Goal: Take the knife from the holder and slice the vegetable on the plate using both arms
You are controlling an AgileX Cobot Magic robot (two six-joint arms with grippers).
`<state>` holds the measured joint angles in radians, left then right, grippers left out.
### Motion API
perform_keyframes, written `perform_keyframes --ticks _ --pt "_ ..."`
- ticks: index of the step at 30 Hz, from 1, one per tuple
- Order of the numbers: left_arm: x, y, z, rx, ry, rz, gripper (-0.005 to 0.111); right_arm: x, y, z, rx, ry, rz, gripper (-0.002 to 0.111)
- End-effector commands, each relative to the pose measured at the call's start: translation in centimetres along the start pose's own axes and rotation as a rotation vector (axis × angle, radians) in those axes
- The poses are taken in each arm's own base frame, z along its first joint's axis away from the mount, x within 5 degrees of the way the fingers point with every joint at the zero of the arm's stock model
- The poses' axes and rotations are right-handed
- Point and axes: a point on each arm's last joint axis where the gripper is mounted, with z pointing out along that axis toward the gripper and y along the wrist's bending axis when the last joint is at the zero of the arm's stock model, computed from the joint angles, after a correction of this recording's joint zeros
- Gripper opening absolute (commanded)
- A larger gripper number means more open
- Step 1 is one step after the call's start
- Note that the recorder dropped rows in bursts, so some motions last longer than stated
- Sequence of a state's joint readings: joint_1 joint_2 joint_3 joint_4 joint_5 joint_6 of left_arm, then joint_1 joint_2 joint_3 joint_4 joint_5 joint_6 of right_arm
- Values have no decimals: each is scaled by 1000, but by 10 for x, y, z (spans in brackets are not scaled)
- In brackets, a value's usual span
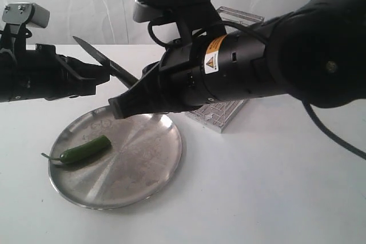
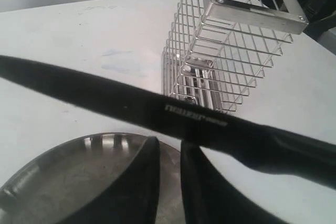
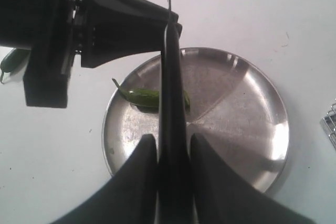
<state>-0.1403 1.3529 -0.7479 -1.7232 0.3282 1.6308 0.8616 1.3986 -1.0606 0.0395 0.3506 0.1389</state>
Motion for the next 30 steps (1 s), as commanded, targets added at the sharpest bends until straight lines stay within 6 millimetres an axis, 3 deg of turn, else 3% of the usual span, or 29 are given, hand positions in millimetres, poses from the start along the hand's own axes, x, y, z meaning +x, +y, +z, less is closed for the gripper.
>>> perform_keyframes --ticks 1,8,23,30 --pt "1 -1 -1 4 9 28 21 -3 1 0 -4 -36 -12 0" --pt "1 -1 -1 5 15 29 21 -4 1 -1 -6 -47 -10 0" --pt "9 -2 -1 17 94 30 21 -2 -18 1 57 -13 15 0" --pt "10 -2 -1 19 108 27 21 19 -23 22 68 59 17 0"
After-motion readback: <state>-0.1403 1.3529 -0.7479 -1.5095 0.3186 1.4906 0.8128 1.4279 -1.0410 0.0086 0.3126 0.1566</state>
